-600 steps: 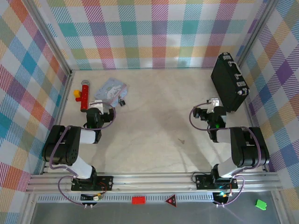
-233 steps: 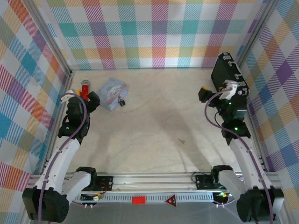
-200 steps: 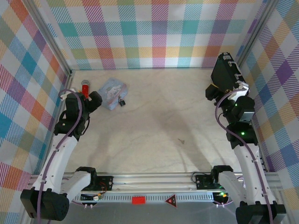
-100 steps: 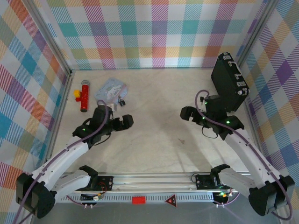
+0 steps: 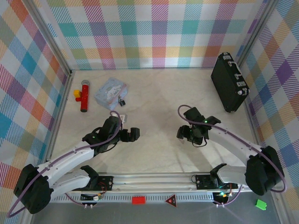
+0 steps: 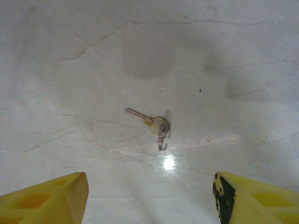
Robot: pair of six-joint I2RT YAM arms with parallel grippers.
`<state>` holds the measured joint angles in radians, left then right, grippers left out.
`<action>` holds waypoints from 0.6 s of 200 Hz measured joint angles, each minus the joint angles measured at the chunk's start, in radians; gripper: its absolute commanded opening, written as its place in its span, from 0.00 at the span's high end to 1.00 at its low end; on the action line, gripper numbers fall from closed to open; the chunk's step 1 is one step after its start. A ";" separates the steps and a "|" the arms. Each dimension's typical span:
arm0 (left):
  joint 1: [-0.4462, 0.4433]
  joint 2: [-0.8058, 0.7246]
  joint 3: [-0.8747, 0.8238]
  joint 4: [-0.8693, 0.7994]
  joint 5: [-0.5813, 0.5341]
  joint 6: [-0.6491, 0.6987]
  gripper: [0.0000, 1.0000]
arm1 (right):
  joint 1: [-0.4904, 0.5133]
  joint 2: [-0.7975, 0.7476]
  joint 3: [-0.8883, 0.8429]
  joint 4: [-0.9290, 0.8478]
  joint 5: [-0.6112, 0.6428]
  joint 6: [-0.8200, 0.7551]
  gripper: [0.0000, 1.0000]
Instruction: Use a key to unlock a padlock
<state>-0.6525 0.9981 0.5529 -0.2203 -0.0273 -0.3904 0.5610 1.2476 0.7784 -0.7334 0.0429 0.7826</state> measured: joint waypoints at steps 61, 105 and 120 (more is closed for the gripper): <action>0.000 0.048 -0.060 0.099 -0.007 0.018 0.00 | 0.029 0.150 -0.010 0.036 0.028 0.076 0.56; 0.000 0.095 -0.060 0.144 0.010 0.018 0.00 | 0.034 0.244 -0.009 0.055 0.052 0.101 0.66; 0.000 0.095 -0.060 0.155 0.012 0.018 0.00 | 0.041 0.248 -0.002 0.064 0.055 0.100 0.68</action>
<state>-0.6525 1.0935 0.4934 -0.0654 -0.0154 -0.3725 0.6022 1.4960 0.7769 -0.6693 0.0982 0.8829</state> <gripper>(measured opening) 0.996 0.334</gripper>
